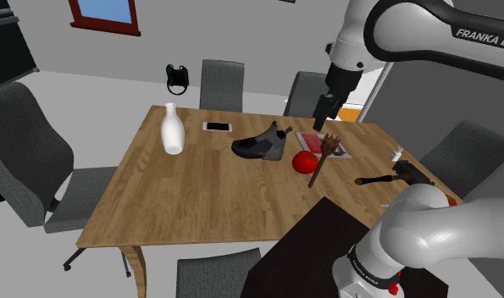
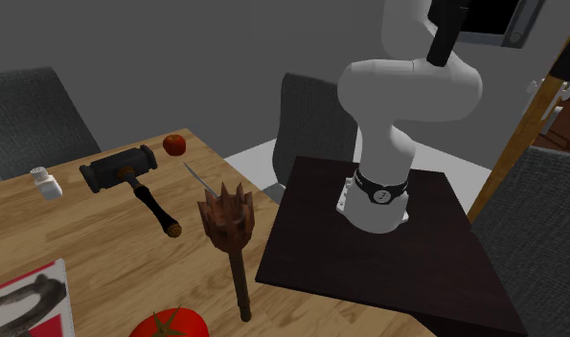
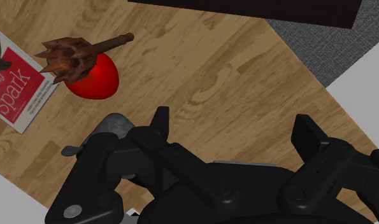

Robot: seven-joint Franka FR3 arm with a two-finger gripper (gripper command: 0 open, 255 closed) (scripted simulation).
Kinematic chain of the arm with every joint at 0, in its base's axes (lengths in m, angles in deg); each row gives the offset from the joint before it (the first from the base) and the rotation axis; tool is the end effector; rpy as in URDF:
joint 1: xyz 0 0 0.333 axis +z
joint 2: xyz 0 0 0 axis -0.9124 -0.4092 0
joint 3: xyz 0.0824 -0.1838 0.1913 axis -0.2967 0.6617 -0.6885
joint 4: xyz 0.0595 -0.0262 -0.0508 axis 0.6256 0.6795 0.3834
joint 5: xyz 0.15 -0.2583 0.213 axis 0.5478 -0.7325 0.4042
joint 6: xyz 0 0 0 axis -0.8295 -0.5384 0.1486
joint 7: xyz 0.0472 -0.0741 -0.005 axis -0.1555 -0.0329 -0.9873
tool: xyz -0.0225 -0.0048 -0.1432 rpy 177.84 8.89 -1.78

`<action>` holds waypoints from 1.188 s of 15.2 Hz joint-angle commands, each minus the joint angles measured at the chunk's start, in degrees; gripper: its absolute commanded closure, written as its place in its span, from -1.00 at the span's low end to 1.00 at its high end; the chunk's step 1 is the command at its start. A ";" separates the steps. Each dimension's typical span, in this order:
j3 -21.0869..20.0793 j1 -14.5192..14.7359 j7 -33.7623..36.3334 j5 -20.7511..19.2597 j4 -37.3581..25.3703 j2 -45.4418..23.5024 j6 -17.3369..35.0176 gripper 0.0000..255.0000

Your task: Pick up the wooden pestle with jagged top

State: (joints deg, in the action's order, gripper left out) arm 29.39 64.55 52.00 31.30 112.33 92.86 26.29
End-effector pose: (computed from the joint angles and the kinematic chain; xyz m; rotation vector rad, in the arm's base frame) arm 0.3004 0.0014 0.5342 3.0581 0.1077 0.0142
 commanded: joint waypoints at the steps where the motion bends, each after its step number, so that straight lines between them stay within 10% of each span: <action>1: 0.00 0.00 0.00 0.00 0.00 0.00 0.00 -1.00; 18: 16.04 -9.82 -9.83 -12.57 6.88 -13.50 19.30 -1.00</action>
State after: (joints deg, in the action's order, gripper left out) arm 44.56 55.19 42.63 19.27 119.65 80.94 44.40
